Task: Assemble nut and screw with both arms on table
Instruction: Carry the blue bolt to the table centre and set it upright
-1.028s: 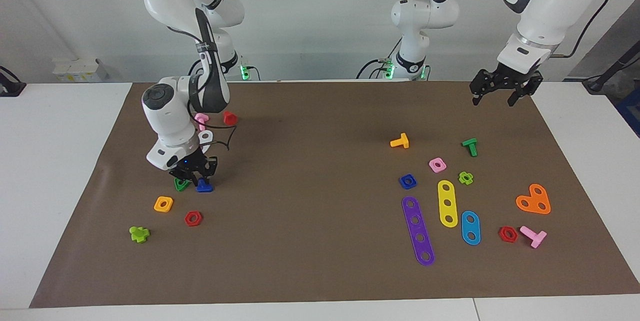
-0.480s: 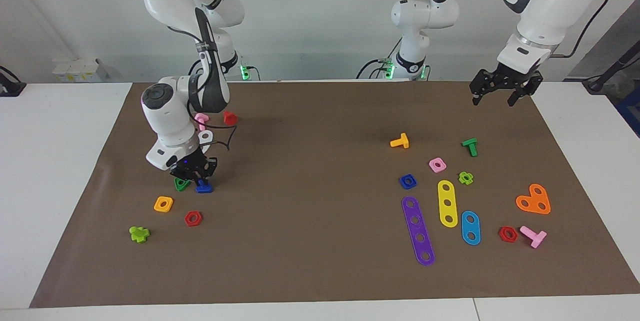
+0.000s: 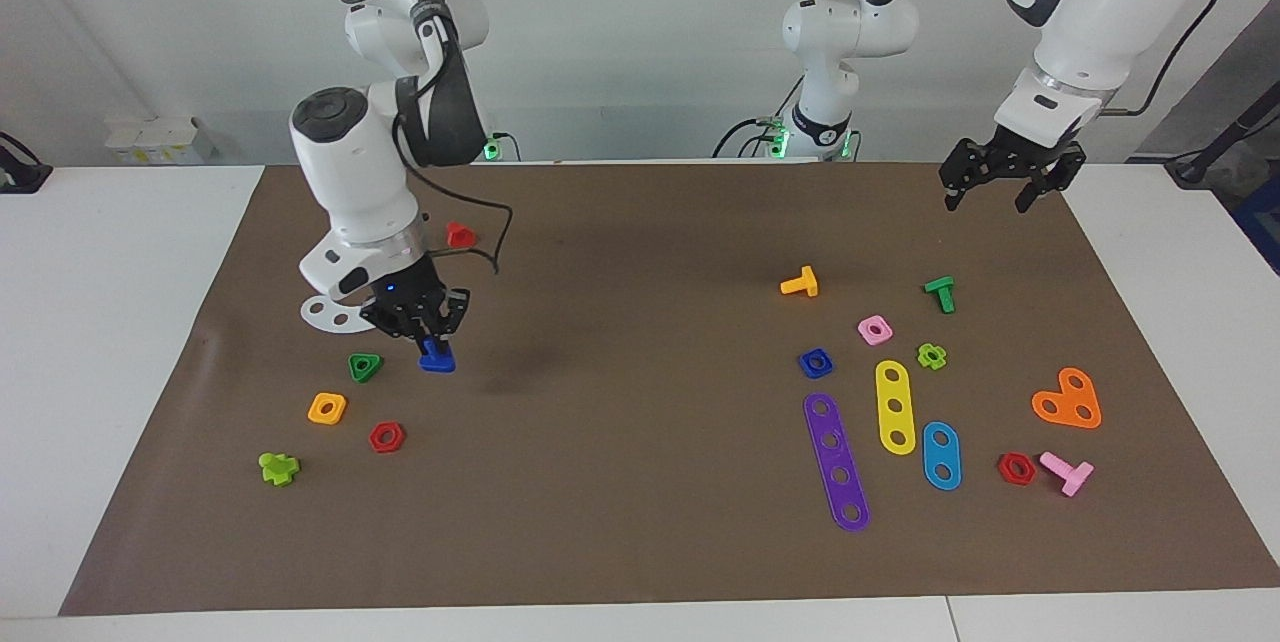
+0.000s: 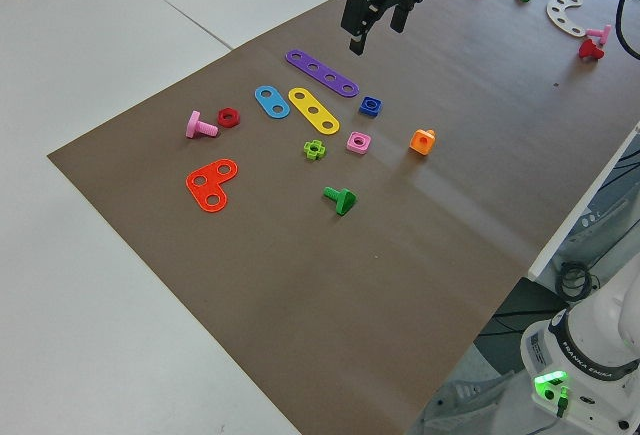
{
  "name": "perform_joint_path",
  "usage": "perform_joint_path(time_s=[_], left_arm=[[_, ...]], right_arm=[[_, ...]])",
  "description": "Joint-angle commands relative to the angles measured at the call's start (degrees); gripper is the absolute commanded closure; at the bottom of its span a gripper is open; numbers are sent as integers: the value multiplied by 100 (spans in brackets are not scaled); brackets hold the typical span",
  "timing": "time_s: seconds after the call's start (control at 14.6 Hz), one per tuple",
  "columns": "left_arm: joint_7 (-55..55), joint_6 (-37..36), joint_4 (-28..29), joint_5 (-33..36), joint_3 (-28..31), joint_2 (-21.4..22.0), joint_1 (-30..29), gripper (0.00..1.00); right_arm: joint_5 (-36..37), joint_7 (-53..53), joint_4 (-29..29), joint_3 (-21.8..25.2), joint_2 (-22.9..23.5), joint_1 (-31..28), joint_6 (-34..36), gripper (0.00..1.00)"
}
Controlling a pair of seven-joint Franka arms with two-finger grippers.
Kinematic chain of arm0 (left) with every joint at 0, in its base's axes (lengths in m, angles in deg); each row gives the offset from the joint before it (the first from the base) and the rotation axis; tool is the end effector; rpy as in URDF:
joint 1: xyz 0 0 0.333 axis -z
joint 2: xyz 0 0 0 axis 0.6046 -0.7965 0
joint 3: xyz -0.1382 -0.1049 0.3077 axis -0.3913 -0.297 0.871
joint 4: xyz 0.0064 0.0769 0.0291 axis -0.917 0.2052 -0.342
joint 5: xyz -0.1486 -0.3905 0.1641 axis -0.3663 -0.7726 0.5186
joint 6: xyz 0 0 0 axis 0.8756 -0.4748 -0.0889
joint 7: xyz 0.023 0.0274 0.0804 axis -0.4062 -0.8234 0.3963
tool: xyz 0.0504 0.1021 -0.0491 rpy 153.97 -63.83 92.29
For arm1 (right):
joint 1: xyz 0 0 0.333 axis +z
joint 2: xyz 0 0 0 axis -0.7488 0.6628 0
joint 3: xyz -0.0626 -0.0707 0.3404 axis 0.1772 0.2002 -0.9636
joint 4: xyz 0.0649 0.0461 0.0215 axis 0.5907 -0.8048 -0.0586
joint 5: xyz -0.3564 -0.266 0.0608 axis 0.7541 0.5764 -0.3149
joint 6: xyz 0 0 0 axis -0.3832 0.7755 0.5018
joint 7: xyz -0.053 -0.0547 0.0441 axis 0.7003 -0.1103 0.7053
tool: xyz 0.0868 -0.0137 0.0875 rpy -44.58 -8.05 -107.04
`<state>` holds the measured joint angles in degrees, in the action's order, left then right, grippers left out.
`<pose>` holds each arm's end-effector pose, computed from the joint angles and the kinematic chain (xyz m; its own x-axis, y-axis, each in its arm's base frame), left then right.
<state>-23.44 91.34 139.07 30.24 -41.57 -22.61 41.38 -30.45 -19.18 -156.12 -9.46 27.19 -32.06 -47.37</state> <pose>0.5794 -0.0140 0.5937 0.9912 -0.1299 0.0248 -0.1298 -0.9915 -0.0092 0.6854 0.1658 0.4757 0.9797 -0.0408 0.1961 -0.0269 -0.9969 -0.0734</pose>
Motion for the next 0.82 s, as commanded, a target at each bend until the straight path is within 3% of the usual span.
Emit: perform_joint_path(time_s=[0.0,0.27,0.75], left_arm=[[-43,58,95,123,-9,118,-22,0],[-43,49,95,123,-9,118,-22,0],[-43,58,95,123,-9,118,-22,0]], right_arm=[[162,1004,648,-3,491,631,117,100],[287,2218,1062,-3,1089,1345,-215,100],[866,3396,957,-3,1802,1996,-972,100]])
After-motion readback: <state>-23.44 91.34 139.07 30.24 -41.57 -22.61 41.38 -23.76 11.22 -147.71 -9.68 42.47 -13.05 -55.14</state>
